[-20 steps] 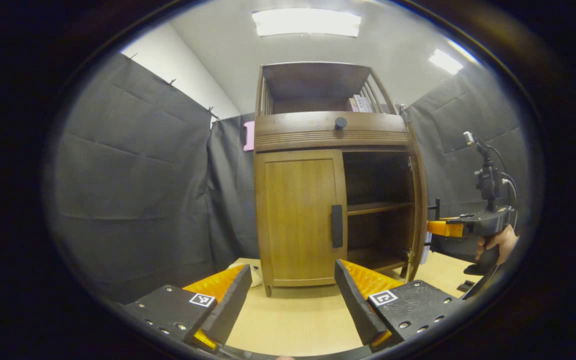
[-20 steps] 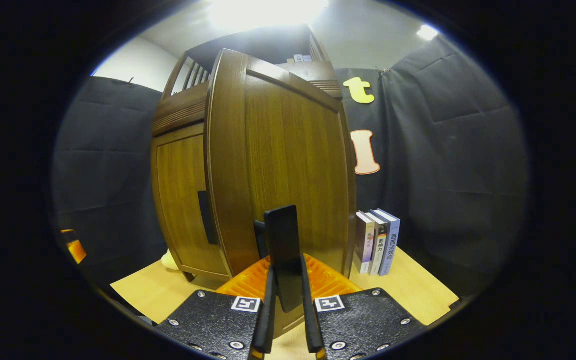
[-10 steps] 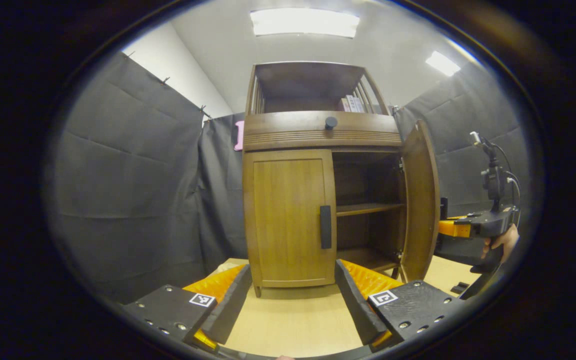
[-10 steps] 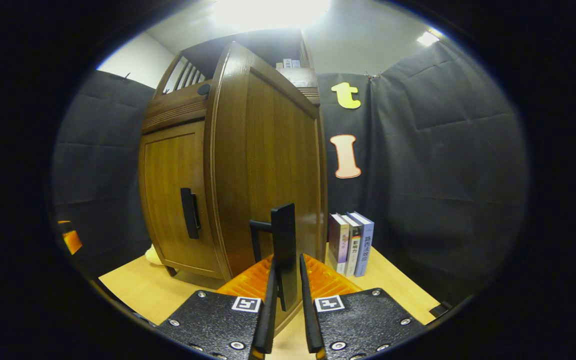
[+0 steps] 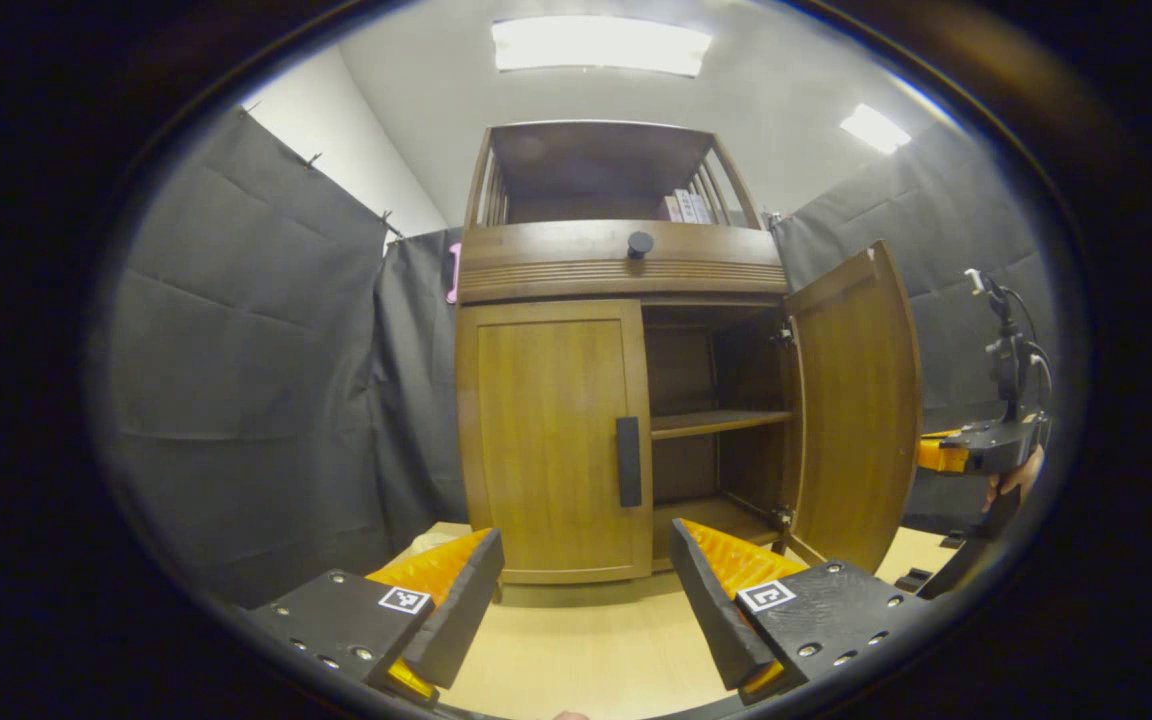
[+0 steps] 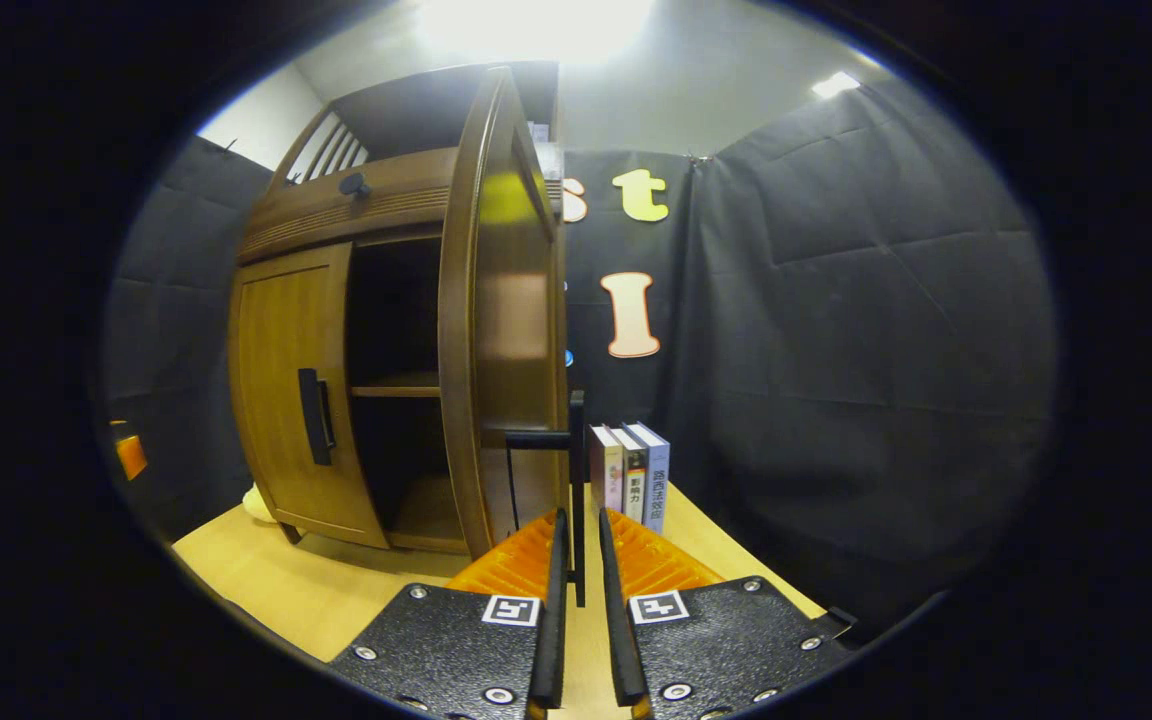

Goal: Open the right door of the double-door shoe cabinet with the right hand, and open the left door with the left hand.

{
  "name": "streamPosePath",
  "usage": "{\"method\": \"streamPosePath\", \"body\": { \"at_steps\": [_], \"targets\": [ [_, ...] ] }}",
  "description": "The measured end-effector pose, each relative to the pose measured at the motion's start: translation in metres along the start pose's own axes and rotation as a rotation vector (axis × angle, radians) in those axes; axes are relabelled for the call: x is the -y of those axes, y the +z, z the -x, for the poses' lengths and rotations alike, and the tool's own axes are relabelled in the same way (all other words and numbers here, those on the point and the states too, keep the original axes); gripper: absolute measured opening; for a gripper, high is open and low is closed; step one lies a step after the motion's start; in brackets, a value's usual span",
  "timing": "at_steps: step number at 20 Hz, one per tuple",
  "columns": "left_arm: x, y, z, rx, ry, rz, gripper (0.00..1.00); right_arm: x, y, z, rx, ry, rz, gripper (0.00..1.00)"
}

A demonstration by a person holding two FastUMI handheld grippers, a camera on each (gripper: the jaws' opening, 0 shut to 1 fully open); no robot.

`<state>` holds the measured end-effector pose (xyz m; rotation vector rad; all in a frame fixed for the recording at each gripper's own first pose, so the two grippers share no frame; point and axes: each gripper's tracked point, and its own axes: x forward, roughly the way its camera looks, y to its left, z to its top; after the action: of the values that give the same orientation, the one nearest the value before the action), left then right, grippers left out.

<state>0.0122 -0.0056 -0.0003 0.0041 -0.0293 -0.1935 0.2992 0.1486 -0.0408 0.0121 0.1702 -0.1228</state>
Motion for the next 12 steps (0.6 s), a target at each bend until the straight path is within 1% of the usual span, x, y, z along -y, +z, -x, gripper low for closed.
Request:
{"method": "streamPosePath", "body": {
  "at_steps": [1,2,3,4,6,8,9,11,12],
  "targets": [
    [0.001,0.000,-0.001,0.000,-0.007,-0.001,0.95,0.004,-0.001,-0.001,-0.001,-0.019,-0.007,0.19],
    [0.004,-0.001,-0.005,0.001,-0.013,-0.004,1.00,0.005,0.000,-0.001,-0.003,-0.018,-0.025,0.18],
    [0.006,0.000,-0.010,0.002,-0.018,-0.004,1.00,0.011,0.001,-0.001,-0.005,-0.021,-0.045,0.19],
    [0.008,0.001,-0.016,0.003,-0.025,0.001,0.95,0.017,0.001,-0.002,-0.006,-0.025,-0.053,0.19],
    [0.008,0.005,-0.034,0.005,-0.030,0.009,0.95,0.027,0.000,-0.002,-0.006,-0.036,-0.053,0.19],
    [0.010,0.007,-0.051,0.011,-0.030,0.009,0.95,0.040,0.002,0.001,0.003,-0.070,-0.032,0.19],
    [0.011,0.008,-0.058,0.015,-0.031,0.007,0.95,0.050,0.003,0.006,0.015,-0.094,-0.018,0.22],
    [0.013,0.014,-0.081,0.025,-0.032,0.001,0.95,0.070,0.008,0.014,0.036,-0.147,0.005,0.24],
    [0.013,0.018,-0.092,0.030,-0.034,0.000,0.95,0.077,0.010,0.018,0.040,-0.157,0.000,0.29]
  ]
}}
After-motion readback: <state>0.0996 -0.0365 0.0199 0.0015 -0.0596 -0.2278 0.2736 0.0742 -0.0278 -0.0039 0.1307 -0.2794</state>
